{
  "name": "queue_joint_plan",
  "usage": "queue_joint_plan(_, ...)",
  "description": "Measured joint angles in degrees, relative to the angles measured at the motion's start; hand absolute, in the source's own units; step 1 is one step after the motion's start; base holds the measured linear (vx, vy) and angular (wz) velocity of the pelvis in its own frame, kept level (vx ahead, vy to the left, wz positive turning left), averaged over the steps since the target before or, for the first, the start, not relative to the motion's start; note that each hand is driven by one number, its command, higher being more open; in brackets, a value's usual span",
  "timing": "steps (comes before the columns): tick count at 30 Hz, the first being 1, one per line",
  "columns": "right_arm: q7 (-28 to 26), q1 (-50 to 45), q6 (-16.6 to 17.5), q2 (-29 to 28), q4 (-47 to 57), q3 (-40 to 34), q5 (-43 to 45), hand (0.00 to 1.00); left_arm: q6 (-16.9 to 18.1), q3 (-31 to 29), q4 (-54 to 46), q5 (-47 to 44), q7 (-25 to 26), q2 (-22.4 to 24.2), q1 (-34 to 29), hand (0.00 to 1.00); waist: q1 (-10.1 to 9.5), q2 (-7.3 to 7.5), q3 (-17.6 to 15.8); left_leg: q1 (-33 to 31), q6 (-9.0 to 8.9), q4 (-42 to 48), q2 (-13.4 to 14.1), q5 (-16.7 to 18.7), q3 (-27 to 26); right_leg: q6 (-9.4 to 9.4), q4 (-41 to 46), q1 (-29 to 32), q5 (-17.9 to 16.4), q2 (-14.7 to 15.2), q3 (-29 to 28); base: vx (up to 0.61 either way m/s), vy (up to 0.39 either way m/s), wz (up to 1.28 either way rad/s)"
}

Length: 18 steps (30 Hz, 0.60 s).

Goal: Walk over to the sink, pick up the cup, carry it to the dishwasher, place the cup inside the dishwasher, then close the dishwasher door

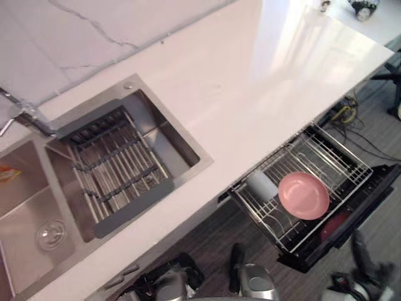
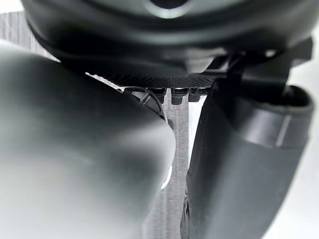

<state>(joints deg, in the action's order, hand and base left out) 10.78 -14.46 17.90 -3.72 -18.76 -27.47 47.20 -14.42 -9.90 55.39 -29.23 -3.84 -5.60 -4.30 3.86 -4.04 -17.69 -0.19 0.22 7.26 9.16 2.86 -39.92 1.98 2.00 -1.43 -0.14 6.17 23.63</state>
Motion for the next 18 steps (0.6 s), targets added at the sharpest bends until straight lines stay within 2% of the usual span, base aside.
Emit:
queue_joint_plan(5,-1.9,2.2,-1.9,2.3,-4.5,3.4,0.6,1.0,1.2,-1.0,0.9,0.0,-1.2,0.4,-0.3,1.0,-1.49,0.13,1.2,0.9,0.18,-1.7,-1.7,-2.0,2.4,1.11,0.8,-1.5,-0.5,1.4,2.8,0.0,0.07,0.33)
queue_joint_plan(8,-2.0,4.6,-3.0,4.3,-7.2,5.6,0.6,1.0,1.7,-0.9,1.3,0.0,-1.5,0.6,-1.0,1.0,-1.67,-0.07,2.6,0.8,0.27,-3.3,-2.8,-3.5,4.3,1.36,0.5,-2.0,-0.6,1.8,4.9,-0.03,0.045,0.4)
queue_joint_plan(12,-2.4,9.4,-5.8,7.4,-10.2,7.8,0.6,1.0,2.6,-1.0,1.3,0.0,-2.9,1.0,-1.0,1.0,-3.48,-0.68,3.1,0.5,-0.48,-4.5,-3.4,-5.8,7.5,1.65,0.1,-3.0,-1.0,1.8,7.9,-0.05,0.003,0.36)
queue_joint_plan(14,-2.4,12.4,-7.3,9.1,-11.6,7.9,0.6,1.0,3.0,-1.2,1.3,0.0,-3.8,1.4,-1.0,1.0,-4.58,-1.23,3.5,-0.5,-1.11,-4.8,-3.8,-7.3,9.6,1.24,0.1,-3.0,-1.4,1.9,9.8,-0.07,-0.001,0.48)
queue_joint_plan(17,-2.6,17.4,-9.0,11.4,-14.1,9.6,1.1,1.0,3.3,-2.1,1.3,0.0,-5.4,1.5,-1.1,1.0,-5.74,-1.32,3.5,-2.1,-1.86,-4.8,-4.3,-10.1,12.1,0.53,0.4,-2.9,-1.8,2.2,12.2,-0.07,-0.027,0.45)
queue_joint_plan(18,-4.4,17.4,-8.9,11.5,-14.3,9.7,3.1,1.0,3.6,-2.2,1.2,0.0,-5.9,1.5,-1.6,1.0,-6.15,-1.31,3.5,-2.4,-2.13,-4.8,-4.2,-10.9,13.1,0.18,0.7,-2.9,-2.0,2.1,12.9,-0.07,-0.05,0.26)
